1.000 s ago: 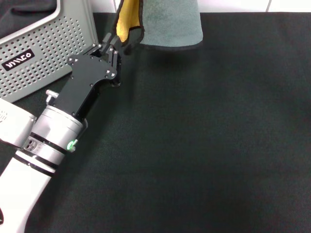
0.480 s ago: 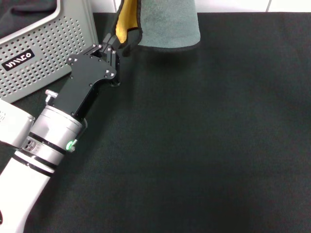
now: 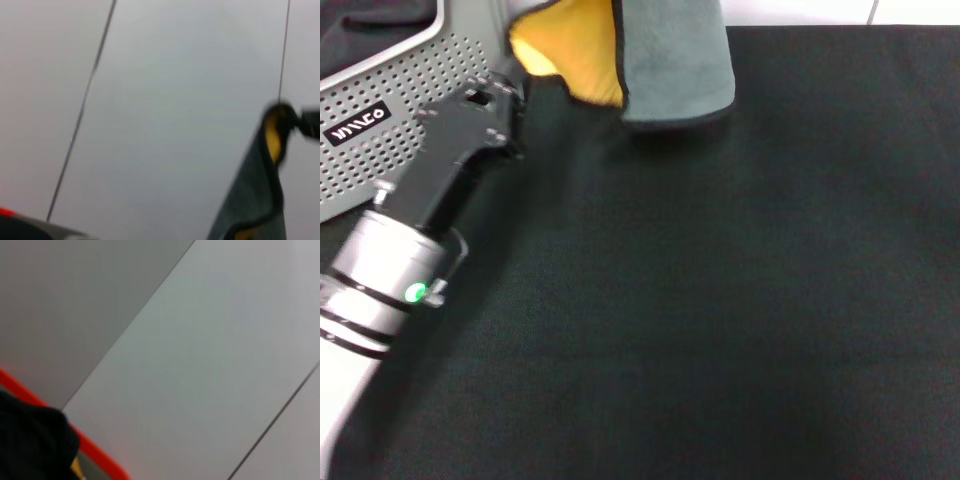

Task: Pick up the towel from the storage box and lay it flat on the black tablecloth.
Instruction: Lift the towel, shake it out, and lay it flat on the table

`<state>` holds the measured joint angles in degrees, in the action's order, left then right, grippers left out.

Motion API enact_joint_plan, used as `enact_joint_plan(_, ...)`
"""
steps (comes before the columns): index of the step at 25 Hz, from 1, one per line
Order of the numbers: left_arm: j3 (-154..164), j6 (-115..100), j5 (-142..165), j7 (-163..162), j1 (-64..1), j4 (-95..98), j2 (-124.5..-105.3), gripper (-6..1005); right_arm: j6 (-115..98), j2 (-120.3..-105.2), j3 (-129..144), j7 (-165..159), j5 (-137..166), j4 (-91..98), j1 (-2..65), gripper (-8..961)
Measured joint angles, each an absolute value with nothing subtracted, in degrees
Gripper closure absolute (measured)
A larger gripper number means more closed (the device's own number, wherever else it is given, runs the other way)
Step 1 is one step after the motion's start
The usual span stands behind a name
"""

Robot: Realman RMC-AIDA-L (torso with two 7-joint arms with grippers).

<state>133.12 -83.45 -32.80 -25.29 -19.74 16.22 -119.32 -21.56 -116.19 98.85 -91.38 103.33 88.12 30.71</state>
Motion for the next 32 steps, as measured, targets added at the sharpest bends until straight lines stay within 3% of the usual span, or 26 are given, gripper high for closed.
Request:
enact_joint_plan(17,133.18,-108.05,-32.41,-46.05,-22.43,1.96,-112.42,995,-41.72,-115.92,93.17,-95.60,102.39,98.77,16.59,941)
enact_joint_plan(25,133.53,-116.29,-28.14,-51.84,-22.46,-0.59,-109.49,996,-56.60,-115.83,86.87,-100.20,102.40,100.60,15.04,942)
enact_joint_plan(32,133.55,-116.44,-21.22,-51.67,-22.50,0.25,-108.24,995,-63.18,-115.84,86.23,-100.39,102.50,104.65,13.09,942)
